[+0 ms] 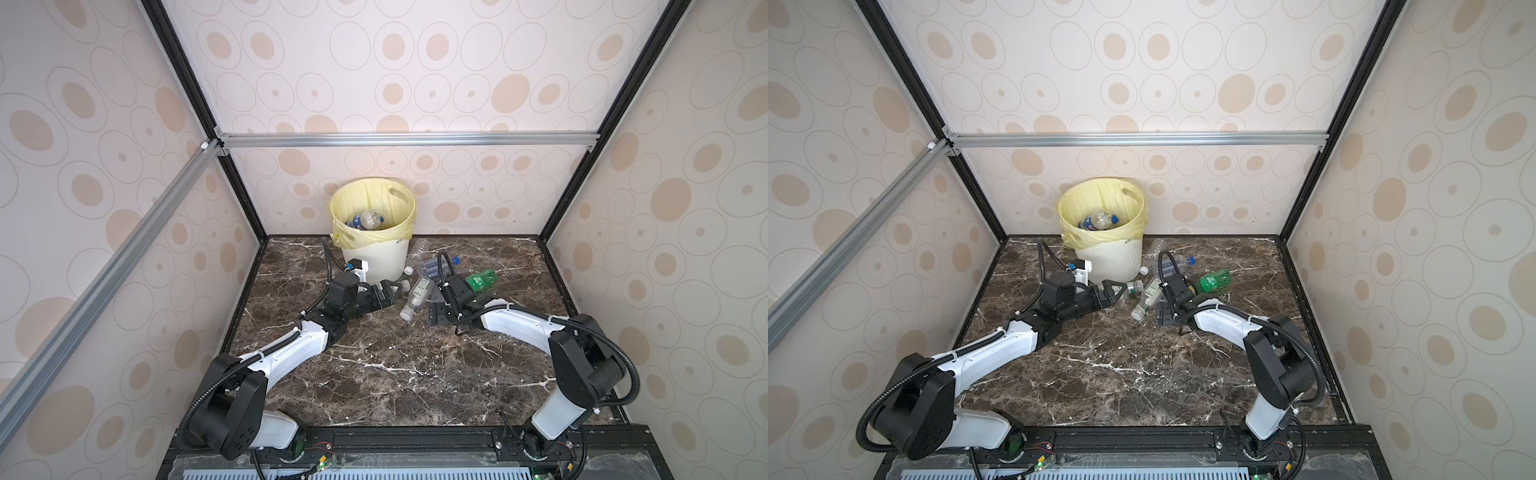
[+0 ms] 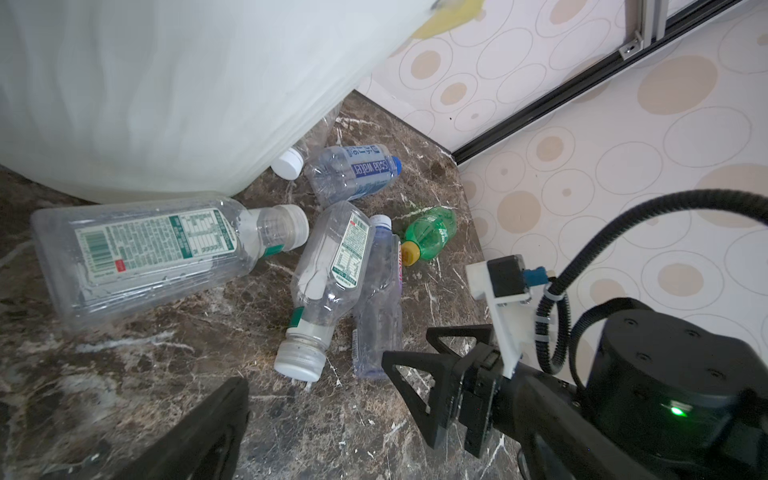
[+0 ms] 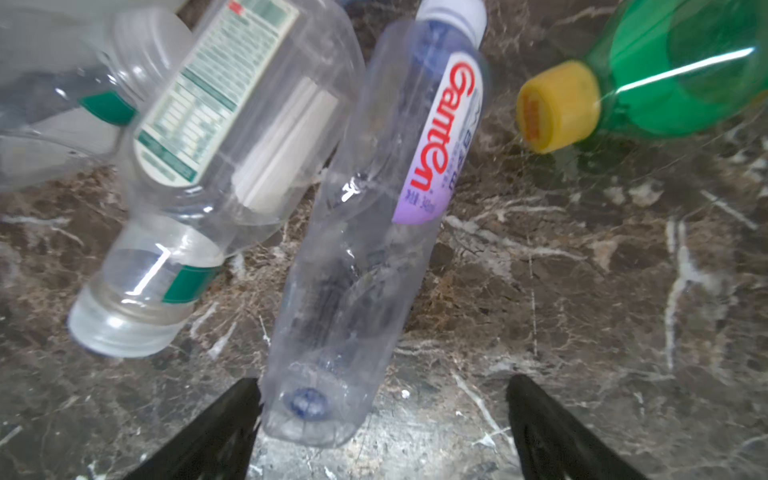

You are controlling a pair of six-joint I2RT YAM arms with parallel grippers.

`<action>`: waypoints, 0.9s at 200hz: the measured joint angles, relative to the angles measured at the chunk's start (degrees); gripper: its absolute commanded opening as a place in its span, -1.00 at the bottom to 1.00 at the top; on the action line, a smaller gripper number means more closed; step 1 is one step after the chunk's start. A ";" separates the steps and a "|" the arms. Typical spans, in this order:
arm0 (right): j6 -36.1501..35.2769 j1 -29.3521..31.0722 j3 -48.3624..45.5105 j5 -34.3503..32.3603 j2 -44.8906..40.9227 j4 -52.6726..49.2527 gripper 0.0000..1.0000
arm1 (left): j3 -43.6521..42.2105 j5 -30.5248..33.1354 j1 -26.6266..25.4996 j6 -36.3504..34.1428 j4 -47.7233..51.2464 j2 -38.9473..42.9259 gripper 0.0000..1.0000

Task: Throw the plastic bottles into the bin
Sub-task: 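Lower the right gripper onto the purple-label Ganten bottle and close it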

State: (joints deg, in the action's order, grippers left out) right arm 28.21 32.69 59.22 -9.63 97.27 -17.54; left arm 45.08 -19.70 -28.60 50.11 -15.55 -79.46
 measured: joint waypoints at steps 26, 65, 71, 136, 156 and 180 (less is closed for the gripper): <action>0.94 -0.02 0.24 1.86 2.86 0.79 0.80 | -1.49 -0.15 -0.46 1.05 -1.51 0.02 0.98; 1.36 -0.02 0.63 3.87 4.76 2.49 0.60 | -3.76 -0.13 -0.76 2.23 -2.38 0.00 0.98; 1.44 -0.02 0.63 3.93 4.90 2.67 0.54 | -3.91 -0.13 -0.79 2.36 -2.47 0.02 0.98; 1.46 -0.02 0.46 5.31 5.05 4.57 -0.16 | -4.81 0.11 -1.05 3.30 -3.65 0.02 0.98; 1.09 -0.02 0.09 5.35 4.85 5.05 -0.21 | -4.90 0.11 -1.38 3.50 -3.78 0.02 0.98; 0.87 -0.02 -1.07 5.38 3.74 5.07 -0.22 | -4.90 0.07 -1.75 3.76 -4.09 0.02 0.98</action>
State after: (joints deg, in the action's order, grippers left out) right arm 29.08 32.67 58.15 -4.25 101.01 -12.47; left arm 40.18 -19.64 -30.35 53.87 -19.64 -79.44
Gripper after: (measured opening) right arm 0.432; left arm 0.990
